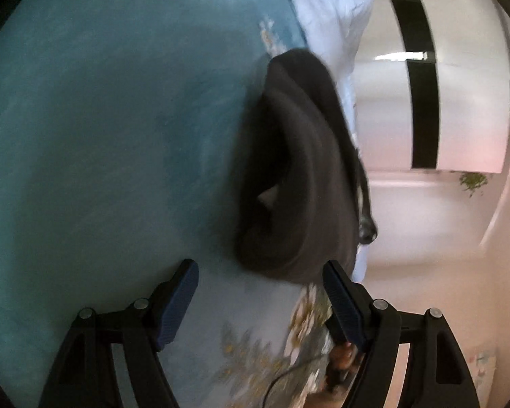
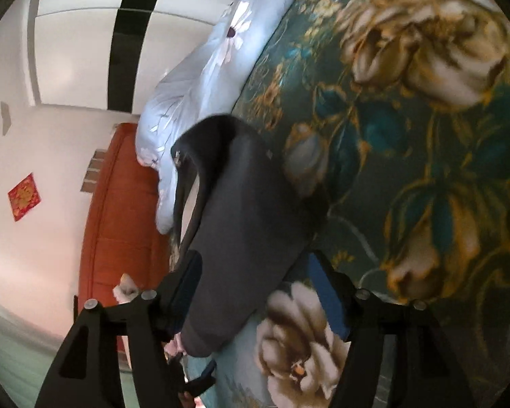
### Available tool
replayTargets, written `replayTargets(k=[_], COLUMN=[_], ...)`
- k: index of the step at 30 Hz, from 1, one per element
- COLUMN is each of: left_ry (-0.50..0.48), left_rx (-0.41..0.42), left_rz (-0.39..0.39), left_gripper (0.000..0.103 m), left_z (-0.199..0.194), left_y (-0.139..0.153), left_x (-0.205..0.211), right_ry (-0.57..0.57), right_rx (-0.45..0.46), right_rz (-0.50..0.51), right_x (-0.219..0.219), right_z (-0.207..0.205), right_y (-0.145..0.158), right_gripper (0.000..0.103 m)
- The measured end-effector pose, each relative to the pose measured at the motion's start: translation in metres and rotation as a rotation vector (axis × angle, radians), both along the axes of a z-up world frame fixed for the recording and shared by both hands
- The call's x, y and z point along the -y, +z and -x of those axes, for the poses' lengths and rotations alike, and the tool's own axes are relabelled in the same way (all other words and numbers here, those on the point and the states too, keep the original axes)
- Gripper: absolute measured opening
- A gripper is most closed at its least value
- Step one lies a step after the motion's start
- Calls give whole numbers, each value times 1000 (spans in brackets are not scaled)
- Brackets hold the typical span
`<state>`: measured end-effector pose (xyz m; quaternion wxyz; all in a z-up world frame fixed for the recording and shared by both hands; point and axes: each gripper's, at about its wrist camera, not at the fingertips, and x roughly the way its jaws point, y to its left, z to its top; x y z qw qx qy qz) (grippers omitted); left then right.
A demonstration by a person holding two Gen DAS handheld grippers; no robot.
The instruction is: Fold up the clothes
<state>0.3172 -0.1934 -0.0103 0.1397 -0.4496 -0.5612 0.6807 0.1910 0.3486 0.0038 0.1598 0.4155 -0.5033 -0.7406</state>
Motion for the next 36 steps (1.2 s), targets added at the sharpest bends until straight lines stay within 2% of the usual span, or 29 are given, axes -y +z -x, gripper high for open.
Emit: replayTargets(k=[2, 6, 8, 10, 16, 20, 22, 24, 26, 29, 30, 33, 36], left_ry=[37, 78, 77, 67, 30, 9, 8, 27, 37, 43, 42, 34, 15], left_rx=[-9, -21, -5, -22, -94, -137, -145, -141, -131, -136, -139, -150, -167], left_rz=[-22, 22, 12, 58, 205, 207, 199, 188, 174, 144, 140, 140, 155], left_gripper=[79, 81, 81, 80, 80, 79, 75, 63, 54, 44, 41, 37, 35], left_z=[4, 12, 17, 24, 45, 42, 39, 36, 33, 27, 23, 13, 1], left_y=[-4, 1, -2, 3, 15, 11, 12, 10, 5, 1, 1, 4, 14], left_x=[-7, -27, -36, -42, -56, -50, -44, -37, -31, -23, -22, -27, -44], right_ry=[-11, -22, -35, -42, -49, -76, -84, -108, -130, -178, -192, -204, -198], right_rx=[-9, -8, -26, -45, -79, -58, -48, -21, -14, -2, 10, 19, -9], right_rz=[-8, 33, -9, -43, -122, -161, -194, -194, -187, -137, -120, -65, -52], right_x=[6, 24, 34, 41, 54, 60, 65, 69, 67, 60, 59, 57, 58], right_z=[7, 27, 35, 44, 68, 72, 68, 60, 62, 66, 66, 58, 39], right_y=[-6, -22, -21, -19, -16, -17, -15, -15, -15, -21, -23, -22, -11], right_gripper=[68, 71, 74, 79, 80, 80, 80, 80, 80, 72, 63, 49, 43])
